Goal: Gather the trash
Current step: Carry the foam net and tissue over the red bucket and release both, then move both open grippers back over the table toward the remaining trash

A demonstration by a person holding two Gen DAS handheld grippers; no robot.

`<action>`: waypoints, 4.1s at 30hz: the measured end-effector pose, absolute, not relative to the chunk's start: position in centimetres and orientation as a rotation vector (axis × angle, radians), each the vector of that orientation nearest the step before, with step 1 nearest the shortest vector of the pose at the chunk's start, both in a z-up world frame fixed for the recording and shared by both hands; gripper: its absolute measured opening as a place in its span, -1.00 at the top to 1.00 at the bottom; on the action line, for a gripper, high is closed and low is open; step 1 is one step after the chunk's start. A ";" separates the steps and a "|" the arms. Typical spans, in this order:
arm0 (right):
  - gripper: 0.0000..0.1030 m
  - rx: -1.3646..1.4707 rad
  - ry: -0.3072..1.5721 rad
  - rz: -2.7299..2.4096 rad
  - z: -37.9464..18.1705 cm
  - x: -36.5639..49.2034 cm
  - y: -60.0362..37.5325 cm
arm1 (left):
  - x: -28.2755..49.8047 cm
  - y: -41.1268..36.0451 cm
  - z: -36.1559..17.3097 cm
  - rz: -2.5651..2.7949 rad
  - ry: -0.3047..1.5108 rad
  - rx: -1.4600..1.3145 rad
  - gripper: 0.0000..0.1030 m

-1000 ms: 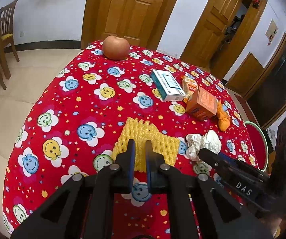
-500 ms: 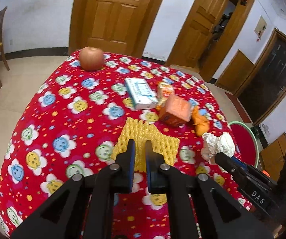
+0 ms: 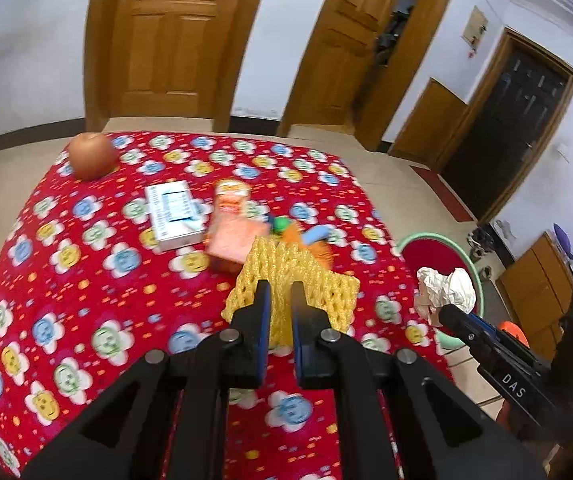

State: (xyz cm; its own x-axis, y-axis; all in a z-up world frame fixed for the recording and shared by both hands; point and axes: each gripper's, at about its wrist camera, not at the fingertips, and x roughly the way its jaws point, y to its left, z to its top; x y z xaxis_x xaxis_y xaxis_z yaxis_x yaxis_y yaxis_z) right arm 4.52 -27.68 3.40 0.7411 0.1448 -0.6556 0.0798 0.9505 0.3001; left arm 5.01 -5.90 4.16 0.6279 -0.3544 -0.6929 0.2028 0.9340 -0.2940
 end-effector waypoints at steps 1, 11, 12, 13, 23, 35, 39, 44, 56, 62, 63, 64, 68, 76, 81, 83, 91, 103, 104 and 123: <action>0.52 0.325 0.735 0.023 3.4 4.4 -28.3 | 5.3 -6.4 4.3 -0.332 0.835 -0.191 0.84; 0.52 0.378 0.720 -0.138 2.6 3.8 -35.2 | 6.7 -12.4 5.2 -0.418 0.842 -0.125 0.84; 0.52 0.383 0.723 -0.152 2.3 3.8 -35.7 | 6.9 -13.0 5.2 -0.426 0.845 -0.118 0.84; 0.52 0.388 0.726 -0.165 2.1 3.8 -36.3 | 7.0 -13.5 5.2 -0.432 0.847 -0.114 0.84; 0.47 0.443 0.784 -0.269 -1.4 4.8 -40.8 | 8.4 -18.4 4.1 -0.498 0.883 -0.059 0.84; 0.10 0.504 0.777 -0.290 -2.4 3.9 -43.1 | 9.1 -22.4 3.0 -0.537 0.909 -0.014 0.84; -0.06 0.510 0.754 -0.299 -2.0 3.2 -43.7 | 9.3 -23.8 2.5 -0.559 0.915 0.005 0.84; -0.09 0.531 0.746 -0.318 -2.1 2.6 -44.7 | 9.5 -25.9 1.8 -0.583 0.931 0.026 0.84; -0.11 0.575 0.732 -0.349 -2.6 0.9 -46.4 | 10.3 -31.0 0.1 -0.654 0.954 0.066 0.84; -0.11 0.582 0.727 -0.361 -2.6 0.3 -46.7 | 10.2 -32.4 0.1 -0.656 0.952 0.072 0.15; -0.11 0.584 0.726 -0.361 -2.5 0.2 -46.8 | 10.2 -32.4 0.1 -0.654 0.947 0.075 0.12; -0.11 0.585 0.725 -0.360 -2.5 0.2 -46.7 | 10.0 -32.3 0.2 -0.652 0.941 0.081 0.11; -0.11 0.587 0.719 -0.351 -2.3 0.0 -46.5 | 9.7 -31.6 0.6 -0.642 0.939 0.082 0.04; -0.34 0.574 0.707 -0.325 -1.1 0.0 -44.9 | 9.0 -28.6 2.3 -0.587 0.904 0.063 -0.20; -0.34 0.560 0.705 -0.289 -0.3 0.3 -43.3 | 8.7 -26.1 2.9 -0.545 0.896 0.049 -0.24; -0.34 0.551 0.708 -0.273 0.1 0.6 -42.5 | 8.7 -25.0 3.1 -0.522 0.893 0.044 -0.25; -0.35 0.513 0.726 -0.212 1.2 1.8 -39.0 | 8.9 -19.4 3.4 -0.415 0.881 0.011 -0.30; -0.36 0.440 0.780 -0.112 1.8 5.2 -33.0 | 10.8 -10.7 2.2 -0.226 0.894 -0.027 -0.30; -0.36 0.434 0.787 -0.104 1.8 5.6 -32.5 | 10.9 -10.0 2.0 -0.210 0.896 -0.029 -0.31; -0.36 0.371 0.877 -0.064 0.3 9.7 -27.2 | 14.3 -6.2 -2.2 -0.185 0.954 -0.060 -0.46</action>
State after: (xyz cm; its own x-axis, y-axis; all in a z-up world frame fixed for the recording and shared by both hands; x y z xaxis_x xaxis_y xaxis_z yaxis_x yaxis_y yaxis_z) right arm 9.72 -27.17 0.28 0.6419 0.0957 -0.7608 0.2058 0.9342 0.2912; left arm 14.29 -6.19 -2.21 0.5638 -0.1839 -0.8052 0.1306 0.9825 -0.1329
